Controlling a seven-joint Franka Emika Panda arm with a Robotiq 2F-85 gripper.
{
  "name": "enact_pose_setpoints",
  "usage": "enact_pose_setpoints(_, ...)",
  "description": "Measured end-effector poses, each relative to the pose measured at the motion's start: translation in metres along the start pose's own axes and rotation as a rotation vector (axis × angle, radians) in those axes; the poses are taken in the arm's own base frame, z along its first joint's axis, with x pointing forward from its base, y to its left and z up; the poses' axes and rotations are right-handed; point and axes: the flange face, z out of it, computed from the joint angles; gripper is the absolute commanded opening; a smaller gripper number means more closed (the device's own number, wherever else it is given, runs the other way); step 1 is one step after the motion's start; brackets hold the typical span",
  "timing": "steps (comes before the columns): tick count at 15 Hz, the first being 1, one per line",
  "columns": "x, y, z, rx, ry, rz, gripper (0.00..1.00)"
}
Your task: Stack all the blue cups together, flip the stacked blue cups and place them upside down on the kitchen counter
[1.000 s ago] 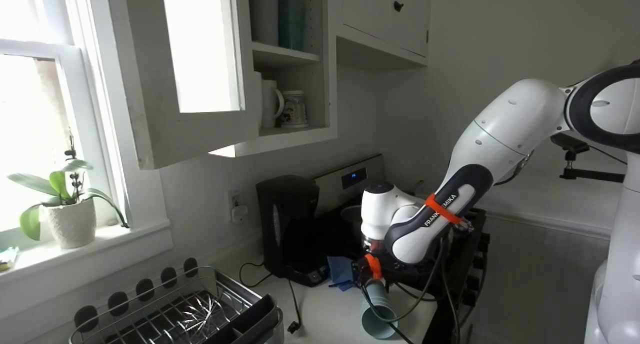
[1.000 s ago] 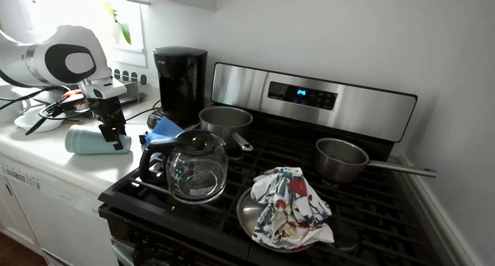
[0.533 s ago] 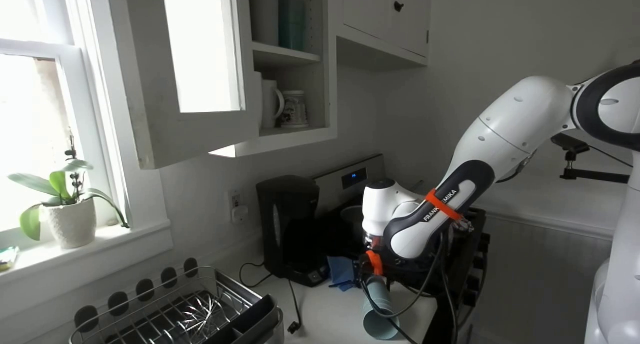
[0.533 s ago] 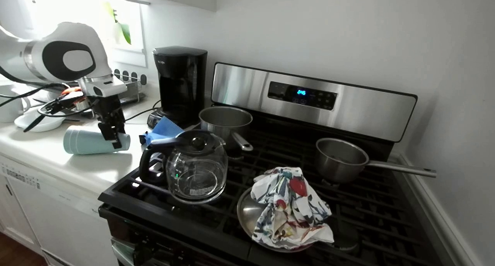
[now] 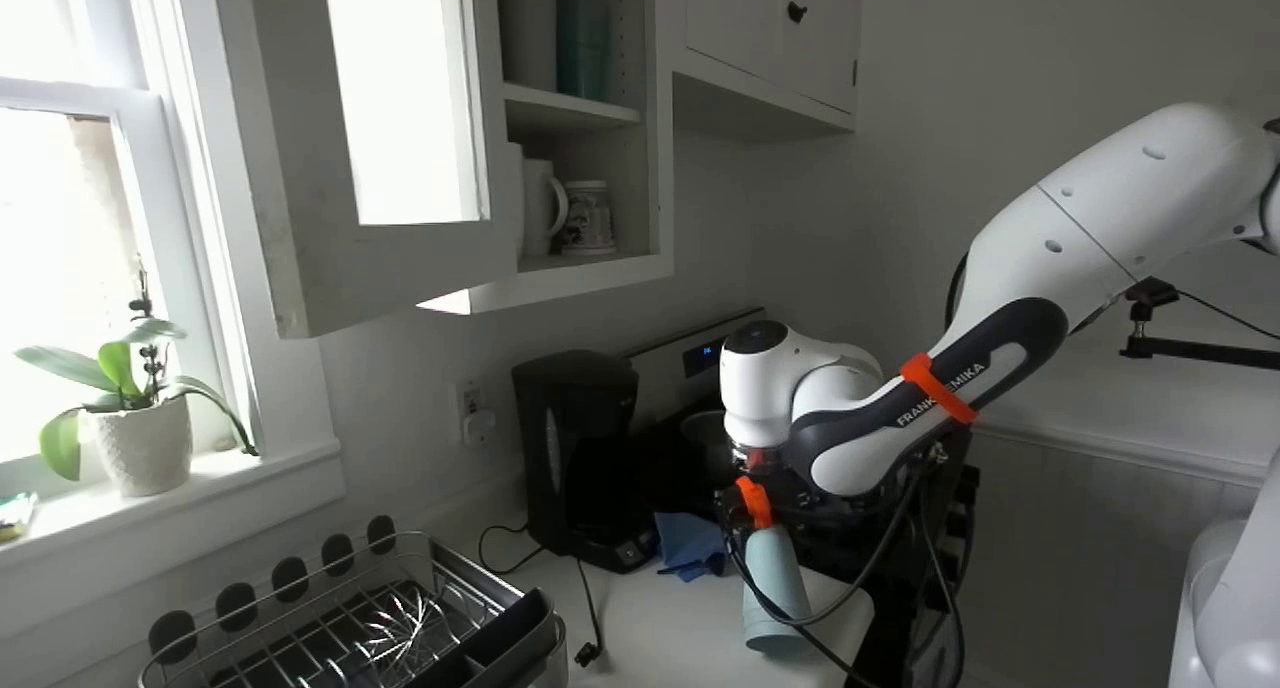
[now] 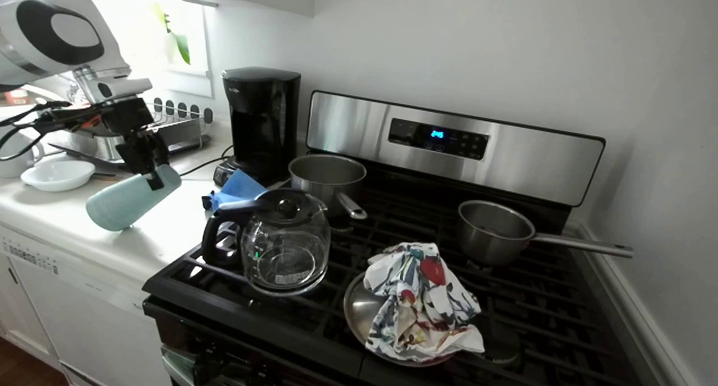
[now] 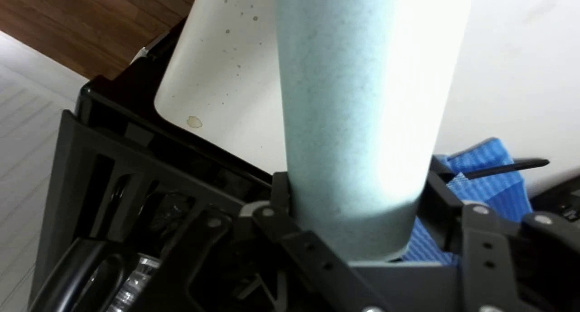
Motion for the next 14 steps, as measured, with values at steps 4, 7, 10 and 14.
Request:
enact_pose_setpoints(4,-0.005,0.001,-0.008,-0.053,0.083,0.016,0.45)
enact_pose_setpoints(7,-0.006,0.001,-0.012,-0.072,0.139,0.032,0.45)
enact_pose_setpoints(10,-0.004,0.001,-0.014,-0.085,0.190,0.052,0.45)
enact_pose_setpoints(14,-0.005,0.000,-0.016,-0.092,0.241,0.068,0.45)
